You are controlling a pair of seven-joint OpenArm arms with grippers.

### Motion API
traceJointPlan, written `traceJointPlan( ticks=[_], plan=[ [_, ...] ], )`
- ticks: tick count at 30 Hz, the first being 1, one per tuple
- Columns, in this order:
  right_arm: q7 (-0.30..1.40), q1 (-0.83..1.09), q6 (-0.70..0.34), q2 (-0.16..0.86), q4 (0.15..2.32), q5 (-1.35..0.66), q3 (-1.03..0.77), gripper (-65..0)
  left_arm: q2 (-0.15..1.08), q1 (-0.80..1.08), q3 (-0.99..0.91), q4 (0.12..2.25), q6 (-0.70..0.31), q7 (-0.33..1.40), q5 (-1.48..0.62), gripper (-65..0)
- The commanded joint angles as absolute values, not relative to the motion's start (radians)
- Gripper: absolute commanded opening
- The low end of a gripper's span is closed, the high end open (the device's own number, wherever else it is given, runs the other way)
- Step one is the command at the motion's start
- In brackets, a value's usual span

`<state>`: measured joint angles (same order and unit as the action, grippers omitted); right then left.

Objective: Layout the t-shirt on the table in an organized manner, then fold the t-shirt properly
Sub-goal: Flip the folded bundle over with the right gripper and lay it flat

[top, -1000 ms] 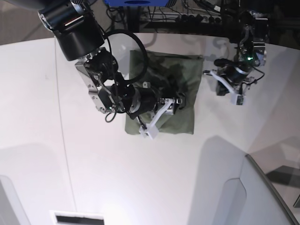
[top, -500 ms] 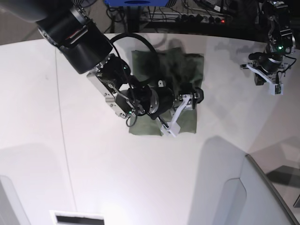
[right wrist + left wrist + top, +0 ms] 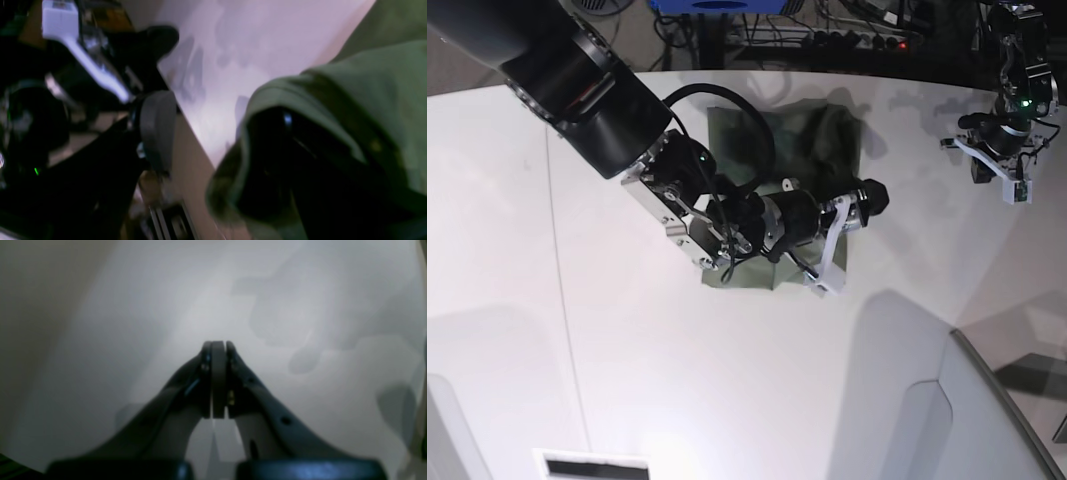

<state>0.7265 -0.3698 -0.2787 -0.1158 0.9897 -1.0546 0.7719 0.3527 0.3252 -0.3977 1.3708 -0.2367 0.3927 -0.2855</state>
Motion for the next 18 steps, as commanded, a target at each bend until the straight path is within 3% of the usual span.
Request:
traceJointPlan(
  ticks=[1, 5, 12, 14, 18],
  plan=[
    [0.725, -0.400, -0.328, -0.127, 1.041, -1.084, 0.771, -28.4, 0.372, 0.318, -0.404, 1.383, -0.239, 0.375, -0.289, -65.0],
    [0.768, -0.397, -0.334, -0.056, 1.210, -1.084, 0.768, -28.7, 0.374, 0.318, -0.410, 1.383, -0.239, 0.374, -0.289, -65.0],
    [0.768, -0.291, 0.012, 0.067, 1.409, -1.090, 0.734, -29.6, 0.398, 0.328, -0.414, 1.383, -0.239, 0.374, -0.289, -65.0],
    [0.756, -0.231, 0.054, 0.088, 1.415, -1.087, 0.691, -38.6, 0.414, 0.346, -0.414, 1.383, -0.239, 0.372, -0.291, -65.0],
    [0.737, -0.180, 0.019, 0.120, 1.389, -1.086, 0.627, -65.0, 0.412, 0.363, -0.461, 1.386, -0.240, 0.372, -0.289, -65.0]
  ],
)
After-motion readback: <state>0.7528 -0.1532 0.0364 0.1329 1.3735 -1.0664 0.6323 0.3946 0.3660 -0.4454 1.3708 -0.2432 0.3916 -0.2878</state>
